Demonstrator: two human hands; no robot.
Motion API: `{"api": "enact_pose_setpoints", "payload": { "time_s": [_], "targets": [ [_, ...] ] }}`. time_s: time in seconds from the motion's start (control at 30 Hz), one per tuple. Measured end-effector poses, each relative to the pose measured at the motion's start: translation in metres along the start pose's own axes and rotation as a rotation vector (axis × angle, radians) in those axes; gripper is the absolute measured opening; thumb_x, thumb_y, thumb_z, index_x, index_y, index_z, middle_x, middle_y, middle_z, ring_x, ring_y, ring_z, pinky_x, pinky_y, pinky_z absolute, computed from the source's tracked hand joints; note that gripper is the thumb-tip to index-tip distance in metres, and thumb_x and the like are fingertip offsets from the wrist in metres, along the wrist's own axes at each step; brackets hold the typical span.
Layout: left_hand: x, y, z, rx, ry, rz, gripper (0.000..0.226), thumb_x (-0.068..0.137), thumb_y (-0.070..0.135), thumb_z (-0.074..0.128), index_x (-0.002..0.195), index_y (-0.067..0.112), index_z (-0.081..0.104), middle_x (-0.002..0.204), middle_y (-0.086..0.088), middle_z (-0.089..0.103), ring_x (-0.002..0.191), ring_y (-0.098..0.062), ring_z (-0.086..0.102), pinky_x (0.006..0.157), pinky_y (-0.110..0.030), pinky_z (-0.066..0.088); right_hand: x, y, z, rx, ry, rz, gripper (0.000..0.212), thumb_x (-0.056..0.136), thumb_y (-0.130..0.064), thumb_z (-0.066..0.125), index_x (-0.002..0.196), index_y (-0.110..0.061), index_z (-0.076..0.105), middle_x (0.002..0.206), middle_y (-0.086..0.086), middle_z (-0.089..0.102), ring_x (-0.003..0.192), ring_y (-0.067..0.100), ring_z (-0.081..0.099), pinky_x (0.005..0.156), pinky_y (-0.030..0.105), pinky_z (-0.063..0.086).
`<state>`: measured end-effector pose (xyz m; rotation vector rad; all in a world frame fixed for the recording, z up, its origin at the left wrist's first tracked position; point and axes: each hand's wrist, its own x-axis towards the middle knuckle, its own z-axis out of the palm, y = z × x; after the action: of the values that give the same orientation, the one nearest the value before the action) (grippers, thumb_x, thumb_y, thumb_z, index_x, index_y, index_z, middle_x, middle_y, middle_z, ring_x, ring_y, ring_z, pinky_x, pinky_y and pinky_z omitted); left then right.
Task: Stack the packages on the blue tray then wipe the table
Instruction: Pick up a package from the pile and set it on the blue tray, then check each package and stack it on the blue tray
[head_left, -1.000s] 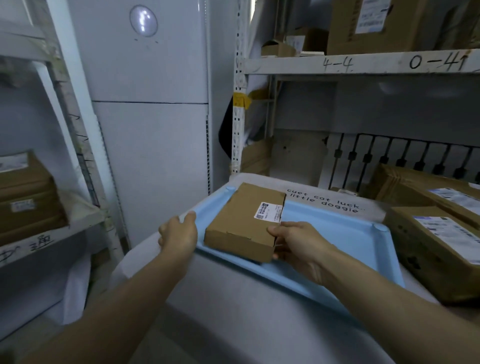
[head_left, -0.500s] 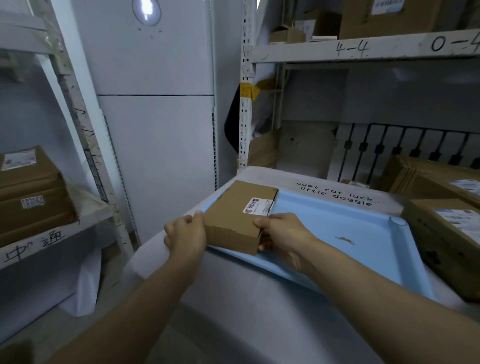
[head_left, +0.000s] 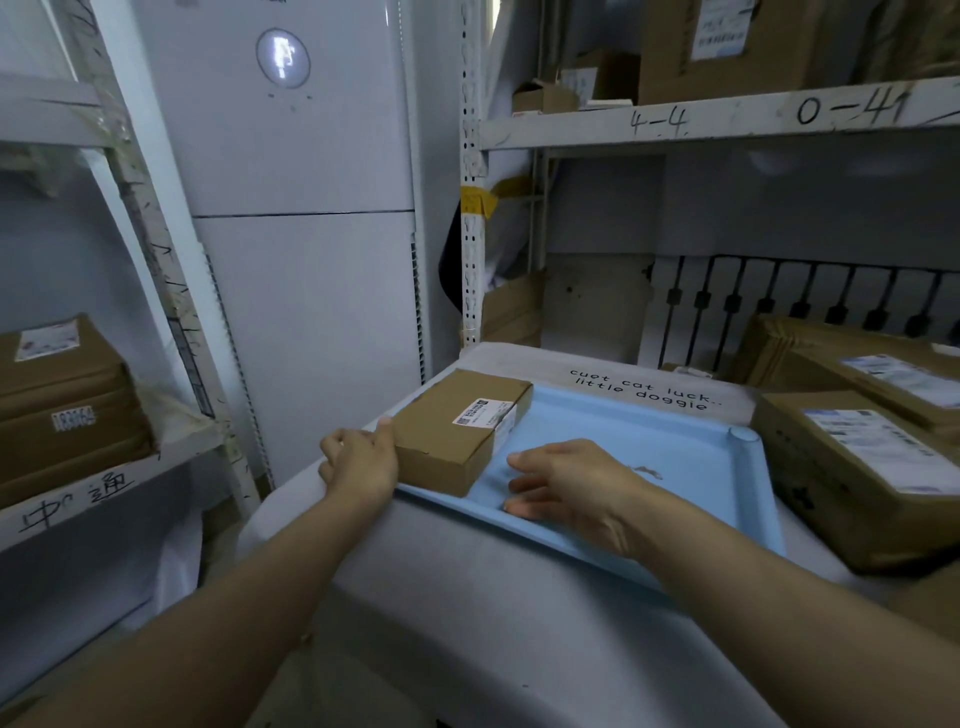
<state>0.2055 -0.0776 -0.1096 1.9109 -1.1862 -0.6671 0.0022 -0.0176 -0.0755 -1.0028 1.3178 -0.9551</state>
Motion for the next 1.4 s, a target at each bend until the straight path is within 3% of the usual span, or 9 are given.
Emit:
{"api": "enact_pose_setpoints", "payload": {
  "time_s": [0.13, 0.3, 0.6, 0.73, 0.9, 0.97, 1.07, 1.23, 1.4],
  "targets": [
    [-0.006, 0.007, 0.002, 0.033, 0.178, -0.033, 0.067, 0.100, 0.052, 0.032, 0.147, 0.005, 0.034, 0.158, -0.015, 0.019, 0.143, -0.038, 0.021, 0.119, -0.048, 0.016, -0.024, 0.002, -0.024, -0.031, 0.005, -0.037, 0.013, 0.094, -0.011, 0.064, 0.098, 0.002, 0.062, 0.102, 0.025, 0.062, 0.074, 0.033, 0.065, 0.076, 0.034, 0.060],
    [-0.066, 0.048, 0.023, -0.030, 0.313, 0.331, 0.050, 0.097, 0.041, 0.049, 0.137, 0.010, 0.046, 0.154, -0.011, 0.024, 0.143, -0.032, 0.018, 0.118, -0.043, 0.008, -0.058, 0.009, -0.048, 0.006, 0.076, -0.124, 0.009, 0.096, -0.007, 0.060, 0.092, 0.000, 0.063, 0.091, 0.022, 0.063, 0.068, 0.033, 0.062, 0.070, 0.034, 0.059],
    [-0.207, 0.114, 0.115, -0.122, -0.380, 0.633, 0.021, 0.094, 0.031, 0.060, 0.112, 0.021, 0.059, 0.124, 0.000, 0.050, 0.118, -0.020, 0.049, 0.103, -0.033, 0.038, -0.139, 0.033, -0.132, -0.161, 0.405, -0.371, 0.015, 0.096, -0.016, 0.060, 0.089, -0.008, 0.072, 0.076, 0.005, 0.069, 0.052, 0.009, 0.056, 0.050, 0.023, 0.045],
    [-0.254, 0.132, 0.148, -0.167, -0.620, 0.603, 0.018, 0.098, 0.031, 0.054, 0.096, 0.016, 0.063, 0.100, -0.002, 0.063, 0.100, -0.020, 0.058, 0.087, -0.032, 0.043, -0.181, 0.050, -0.183, -0.321, 0.671, -0.478, 0.013, 0.091, -0.017, 0.064, 0.082, -0.020, 0.073, 0.073, -0.007, 0.070, 0.065, 0.005, 0.062, 0.063, 0.024, 0.050],
    [-0.284, 0.144, 0.167, 0.063, -0.865, 0.472, 0.035, 0.099, 0.039, 0.052, 0.087, 0.011, 0.070, 0.089, -0.004, 0.070, 0.079, -0.012, 0.062, 0.068, -0.022, 0.046, -0.225, 0.078, -0.229, -0.316, 0.950, -0.344, 0.028, 0.090, -0.017, 0.065, 0.116, -0.023, 0.061, 0.112, 0.001, 0.061, 0.101, 0.016, 0.059, 0.093, 0.037, 0.051],
    [-0.287, 0.143, 0.173, 0.117, -0.923, 0.406, 0.040, 0.098, 0.041, 0.054, 0.101, 0.006, 0.073, 0.098, -0.009, 0.074, 0.085, -0.015, 0.067, 0.073, -0.022, 0.050, -0.231, 0.090, -0.229, -0.348, 0.938, -0.290, 0.057, 0.089, -0.016, 0.066, 0.142, -0.016, 0.044, 0.141, 0.004, 0.041, 0.131, 0.020, 0.042, 0.115, 0.032, 0.031],
    [-0.284, 0.141, 0.179, 0.128, -0.930, 0.364, 0.039, 0.096, 0.043, 0.056, 0.102, 0.008, 0.074, 0.100, -0.009, 0.075, 0.089, -0.020, 0.070, 0.078, -0.024, 0.053, -0.223, 0.098, -0.216, -0.293, 0.834, -0.188, 0.081, 0.090, -0.021, 0.062, 0.156, -0.007, 0.016, 0.163, 0.005, 0.009, 0.150, 0.022, 0.011, 0.123, 0.032, 0.009],
    [-0.277, 0.139, 0.179, 0.100, -1.015, 0.288, 0.038, 0.091, 0.047, 0.062, 0.105, 0.014, 0.076, 0.098, -0.004, 0.078, 0.091, -0.021, 0.074, 0.094, -0.034, 0.056, -0.191, 0.120, -0.223, 0.039, 0.945, -0.150, 0.102, 0.053, -0.046, 0.061, 0.148, -0.022, 0.032, 0.145, 0.002, 0.049, 0.132, 0.022, 0.047, 0.114, 0.044, 0.037],
    [-0.278, 0.137, 0.179, -0.025, -1.086, 0.245, 0.063, 0.056, 0.068, 0.078, 0.101, 0.025, 0.074, 0.107, -0.001, 0.076, 0.102, -0.021, 0.071, 0.101, -0.042, 0.052, -0.194, 0.106, -0.220, 0.277, 0.965, -0.154, 0.094, 0.068, -0.029, 0.065, 0.152, -0.023, 0.025, 0.141, 0.003, 0.052, 0.126, 0.025, 0.052, 0.112, 0.046, 0.039]
  ]
}}
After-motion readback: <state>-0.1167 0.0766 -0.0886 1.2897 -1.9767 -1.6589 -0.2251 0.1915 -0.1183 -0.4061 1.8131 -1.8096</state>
